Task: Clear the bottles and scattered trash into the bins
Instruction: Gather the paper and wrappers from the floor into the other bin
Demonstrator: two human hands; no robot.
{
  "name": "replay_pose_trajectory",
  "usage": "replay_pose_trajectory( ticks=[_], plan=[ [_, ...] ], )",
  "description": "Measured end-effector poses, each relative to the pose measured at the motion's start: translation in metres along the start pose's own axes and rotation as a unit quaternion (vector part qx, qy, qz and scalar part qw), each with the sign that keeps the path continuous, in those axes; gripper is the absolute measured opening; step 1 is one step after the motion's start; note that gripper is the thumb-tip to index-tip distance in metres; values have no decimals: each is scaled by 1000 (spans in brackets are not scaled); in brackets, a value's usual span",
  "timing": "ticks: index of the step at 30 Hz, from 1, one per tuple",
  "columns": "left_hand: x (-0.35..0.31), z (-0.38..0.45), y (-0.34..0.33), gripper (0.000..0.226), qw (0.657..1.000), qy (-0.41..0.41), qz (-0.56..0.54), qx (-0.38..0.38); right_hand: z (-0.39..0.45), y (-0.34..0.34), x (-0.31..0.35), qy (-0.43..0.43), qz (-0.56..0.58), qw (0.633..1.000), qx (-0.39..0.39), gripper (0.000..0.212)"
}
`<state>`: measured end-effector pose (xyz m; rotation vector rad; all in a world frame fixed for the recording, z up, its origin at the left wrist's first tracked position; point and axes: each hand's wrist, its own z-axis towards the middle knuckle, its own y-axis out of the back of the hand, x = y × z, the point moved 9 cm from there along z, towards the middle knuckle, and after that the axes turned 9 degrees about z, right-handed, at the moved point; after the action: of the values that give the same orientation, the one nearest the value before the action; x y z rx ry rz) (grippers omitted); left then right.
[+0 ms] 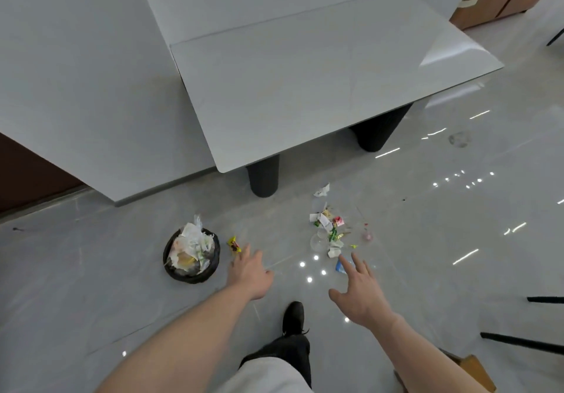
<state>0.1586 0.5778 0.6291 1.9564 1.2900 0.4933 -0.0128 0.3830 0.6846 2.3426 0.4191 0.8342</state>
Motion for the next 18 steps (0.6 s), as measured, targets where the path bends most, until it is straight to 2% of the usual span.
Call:
replay_pose_trajectory(
  ticks=[6, 11, 18],
  plan=[
    [-108, 24, 5, 59, 999, -26, -24, 22, 23, 66, -43, 5, -21, 1000, -3, 86],
    [-178, 28, 7, 65, 997, -42, -57, 28, 45, 107, -68, 16, -54, 998, 33, 86],
    [-200, 35, -3, 65, 994, 62, -85, -13, 101, 137, -99, 104, -118, 982, 106, 83]
  ],
)
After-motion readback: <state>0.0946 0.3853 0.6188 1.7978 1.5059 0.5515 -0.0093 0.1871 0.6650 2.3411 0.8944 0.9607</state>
